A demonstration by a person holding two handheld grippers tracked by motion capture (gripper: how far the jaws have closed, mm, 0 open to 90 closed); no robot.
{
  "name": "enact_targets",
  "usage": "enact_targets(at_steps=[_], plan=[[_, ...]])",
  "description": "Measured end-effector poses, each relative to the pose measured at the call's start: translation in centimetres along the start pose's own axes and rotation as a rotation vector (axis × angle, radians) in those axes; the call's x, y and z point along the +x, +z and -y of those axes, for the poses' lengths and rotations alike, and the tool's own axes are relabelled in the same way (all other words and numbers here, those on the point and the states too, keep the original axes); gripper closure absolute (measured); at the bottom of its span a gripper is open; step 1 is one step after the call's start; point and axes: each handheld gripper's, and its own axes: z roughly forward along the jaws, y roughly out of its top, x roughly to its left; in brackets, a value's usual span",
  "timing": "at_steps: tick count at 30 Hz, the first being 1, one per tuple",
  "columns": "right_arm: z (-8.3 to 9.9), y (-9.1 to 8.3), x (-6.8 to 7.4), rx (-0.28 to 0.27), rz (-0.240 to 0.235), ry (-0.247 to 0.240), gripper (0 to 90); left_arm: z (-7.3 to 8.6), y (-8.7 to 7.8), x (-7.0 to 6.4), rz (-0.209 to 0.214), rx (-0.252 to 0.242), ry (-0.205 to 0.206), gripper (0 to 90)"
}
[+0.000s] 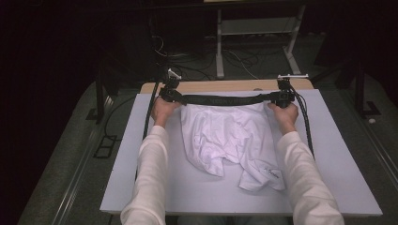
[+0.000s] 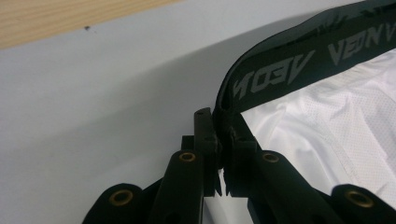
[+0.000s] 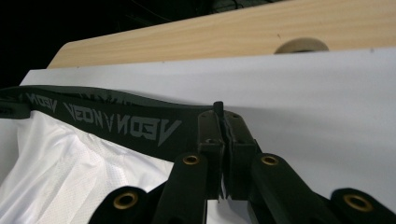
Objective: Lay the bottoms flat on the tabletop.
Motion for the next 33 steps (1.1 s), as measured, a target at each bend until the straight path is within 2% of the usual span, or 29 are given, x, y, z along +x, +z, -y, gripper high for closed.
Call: enact_targets(at_steps=[4,6,8,10,14,18,21,22,24,25,28,30,33], plan=[[-0.9,-0.1,0.7,-0.006,-0.008,-0.025,86.2,-0.4,-1.0,0.3,-0.007,-0.029,0.005,84.4],[-1.4,-0.2,1.1,-0.016,-0.012,-0.039,86.2,-0.8,-1.5,0.3,-0.012,-0.022,0.016,84.4],[-1.9,-0.3,1.5,-0.017,-0.005,-0.051,86.2,-1.2,-2.0,0.2,-0.022,-0.027,0.050,84.4],[-2.3,-0.4,1.9,-0.027,-0.003,-0.063,86.2,-1.6,-2.4,0.1,-0.021,-0.042,0.054,84.4],[-3.2,-0.8,2.2,-0.051,-0.013,-0.053,86.2,-2.3,-3.1,0.1,-0.022,-0.057,0.053,84.4],[-3.5,-1.1,2.4,-0.057,0.011,-0.061,86.2,-2.3,-2.9,-0.1,0.006,-0.070,0.056,84.0],[-3.5,-1.0,2.1,-0.049,0.030,-0.049,85.7,-1.8,-2.2,-0.2,0.008,-0.066,0.039,81.8],[-3.4,-0.9,2.0,-0.046,0.028,-0.043,84.0,-1.5,-1.9,-0.2,0.010,-0.080,0.029,79.1],[-3.1,-0.4,1.7,-0.018,0.008,-0.002,76.3,-0.9,-1.4,-0.2,0.018,-0.096,0.002,66.2],[-2.9,-0.3,1.6,-0.006,0.012,-0.004,74.1,-0.5,-1.3,-0.2,0.016,-0.100,-0.005,62.3],[-2.1,-0.3,2.1,-0.019,0.052,-0.080,64.9,0.5,-1.2,-0.2,0.029,-0.139,0.012,53.3],[-1.6,-0.4,2.2,0.000,0.039,-0.096,62.8,1.3,-1.4,-0.3,0.052,-0.187,0.016,49.1],[-0.9,-0.7,2.4,-0.006,0.058,-0.132,57.4,2.1,-1.9,-0.3,0.082,-0.231,-0.001,42.0]])
